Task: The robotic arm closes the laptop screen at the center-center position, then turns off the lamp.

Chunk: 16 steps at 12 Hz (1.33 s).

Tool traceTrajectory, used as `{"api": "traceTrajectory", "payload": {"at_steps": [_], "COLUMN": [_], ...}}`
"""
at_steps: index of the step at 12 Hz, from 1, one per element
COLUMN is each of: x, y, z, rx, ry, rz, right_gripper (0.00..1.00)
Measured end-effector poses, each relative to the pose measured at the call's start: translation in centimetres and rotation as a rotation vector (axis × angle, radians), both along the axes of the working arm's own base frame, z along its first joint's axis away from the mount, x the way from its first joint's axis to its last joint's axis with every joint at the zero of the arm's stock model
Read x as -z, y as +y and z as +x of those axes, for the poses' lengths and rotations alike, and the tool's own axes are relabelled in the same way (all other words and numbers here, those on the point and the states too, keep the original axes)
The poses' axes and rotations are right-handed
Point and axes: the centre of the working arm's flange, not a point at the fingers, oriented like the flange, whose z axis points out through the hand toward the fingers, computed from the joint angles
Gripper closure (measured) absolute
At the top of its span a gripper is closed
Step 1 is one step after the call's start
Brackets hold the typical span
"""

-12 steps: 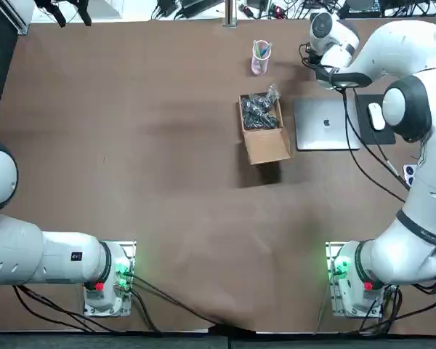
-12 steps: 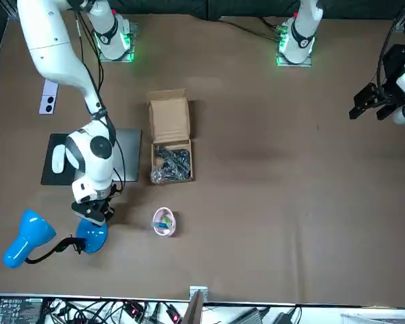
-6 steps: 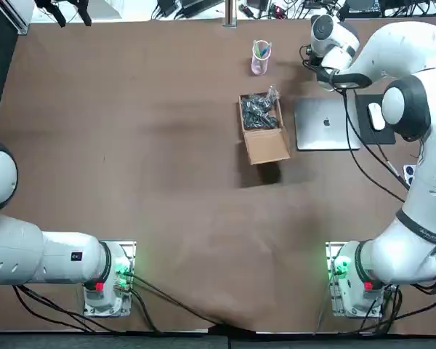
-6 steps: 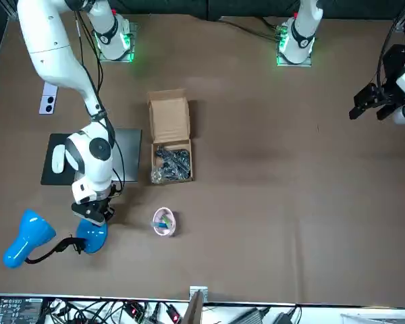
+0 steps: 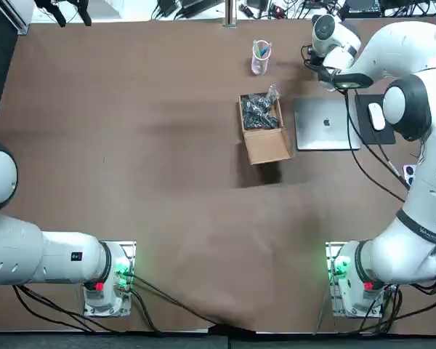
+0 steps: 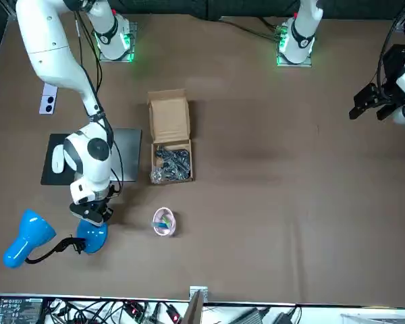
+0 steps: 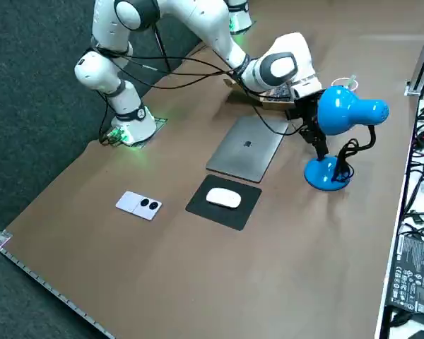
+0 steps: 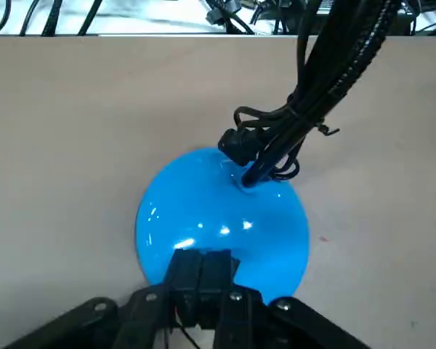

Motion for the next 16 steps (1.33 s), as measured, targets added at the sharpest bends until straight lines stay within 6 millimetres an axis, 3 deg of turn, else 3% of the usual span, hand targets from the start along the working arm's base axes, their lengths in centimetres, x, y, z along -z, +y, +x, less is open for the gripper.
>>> {"api": "traceTrajectory", "payload": {"at_steps": [16], "x": [0.78], "y": [0.2], "z": [-0.13], "rx": [-0.012], "ry": [0.004], "rz": [0.01], "right_gripper": [0.98]}}
